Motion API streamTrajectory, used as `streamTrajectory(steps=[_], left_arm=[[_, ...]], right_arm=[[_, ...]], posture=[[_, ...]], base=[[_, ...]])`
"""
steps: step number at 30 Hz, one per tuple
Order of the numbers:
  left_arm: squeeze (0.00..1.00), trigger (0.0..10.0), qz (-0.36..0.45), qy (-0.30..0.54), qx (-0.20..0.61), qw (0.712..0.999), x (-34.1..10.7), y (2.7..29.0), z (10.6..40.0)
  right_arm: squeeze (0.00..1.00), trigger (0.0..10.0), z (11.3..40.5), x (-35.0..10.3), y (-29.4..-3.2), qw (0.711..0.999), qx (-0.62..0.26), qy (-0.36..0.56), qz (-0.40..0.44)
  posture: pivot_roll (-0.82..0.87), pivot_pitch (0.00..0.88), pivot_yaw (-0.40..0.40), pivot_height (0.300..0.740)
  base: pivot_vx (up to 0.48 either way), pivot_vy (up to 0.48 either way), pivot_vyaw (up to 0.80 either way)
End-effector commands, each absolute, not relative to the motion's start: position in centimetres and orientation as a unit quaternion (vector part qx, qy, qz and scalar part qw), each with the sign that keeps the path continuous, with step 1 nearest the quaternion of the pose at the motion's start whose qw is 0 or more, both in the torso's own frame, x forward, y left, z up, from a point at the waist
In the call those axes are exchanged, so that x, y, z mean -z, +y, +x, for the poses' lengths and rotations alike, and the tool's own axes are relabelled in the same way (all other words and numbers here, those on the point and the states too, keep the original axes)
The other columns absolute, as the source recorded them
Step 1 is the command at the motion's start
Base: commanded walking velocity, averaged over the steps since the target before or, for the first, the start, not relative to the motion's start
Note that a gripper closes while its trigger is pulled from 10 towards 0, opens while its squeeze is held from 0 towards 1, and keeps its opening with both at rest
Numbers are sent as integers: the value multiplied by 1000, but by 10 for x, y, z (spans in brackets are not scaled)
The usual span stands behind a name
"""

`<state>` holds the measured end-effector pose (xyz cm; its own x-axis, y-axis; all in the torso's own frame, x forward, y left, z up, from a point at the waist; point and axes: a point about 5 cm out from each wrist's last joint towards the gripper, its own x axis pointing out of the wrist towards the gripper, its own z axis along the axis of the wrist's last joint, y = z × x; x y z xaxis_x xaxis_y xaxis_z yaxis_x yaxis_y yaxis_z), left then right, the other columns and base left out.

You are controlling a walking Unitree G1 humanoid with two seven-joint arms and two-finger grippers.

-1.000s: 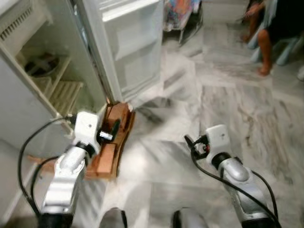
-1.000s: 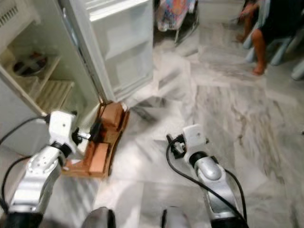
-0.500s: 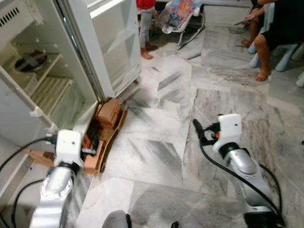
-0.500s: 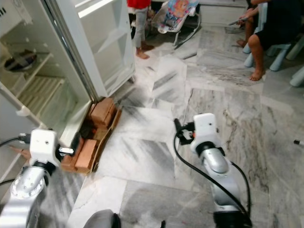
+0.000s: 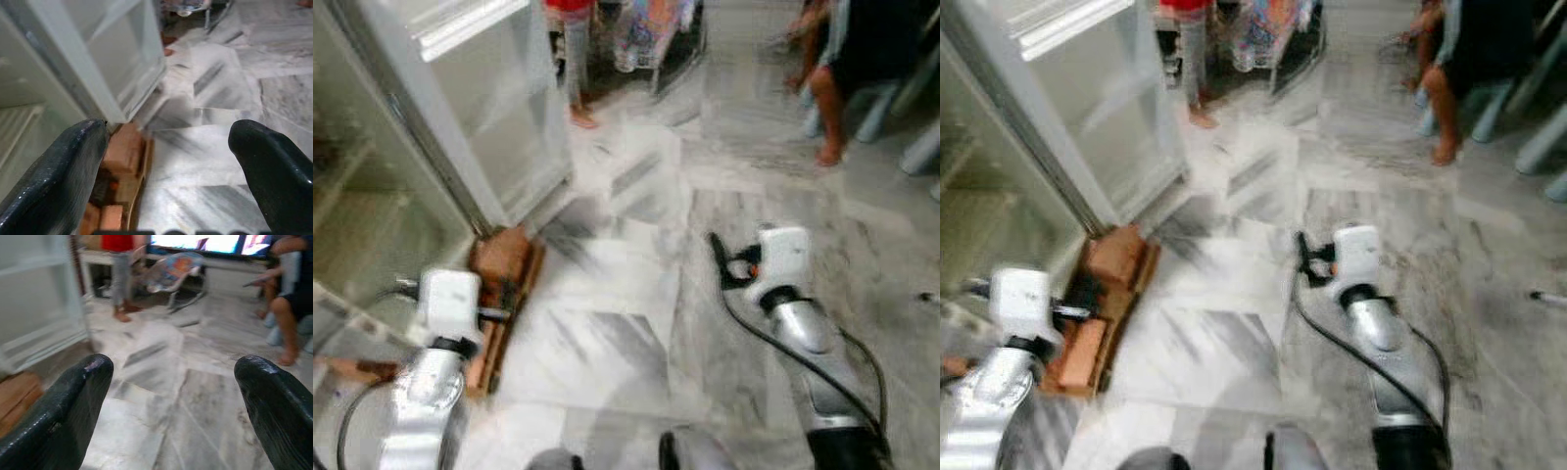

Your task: Restocking fridge

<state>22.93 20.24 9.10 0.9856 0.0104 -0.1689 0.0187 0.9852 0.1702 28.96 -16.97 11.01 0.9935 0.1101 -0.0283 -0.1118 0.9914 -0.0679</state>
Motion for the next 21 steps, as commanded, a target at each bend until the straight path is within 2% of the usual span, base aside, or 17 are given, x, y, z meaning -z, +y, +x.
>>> streamTrajectory(steps=[1,9,21], left_arm=[[0,10000,93,87,-10,992,-91,210,228],[0,10000,79,70,21,994,-95,192,233],[0,10000,54,69,1,996,-92,202,235]], right_arm=[[0,10000,289,-110,-160,997,-66,10,-28],[0,10000,287,-103,-153,998,-64,13,-23],[0,10000,292,-106,-153,998,-59,0,-23]], posture=[[15,128,30,740],[-4,114,14,740],[-3,101,9,740]], base=[[461,0,-800],[461,0,-800],[461,0,-800]])
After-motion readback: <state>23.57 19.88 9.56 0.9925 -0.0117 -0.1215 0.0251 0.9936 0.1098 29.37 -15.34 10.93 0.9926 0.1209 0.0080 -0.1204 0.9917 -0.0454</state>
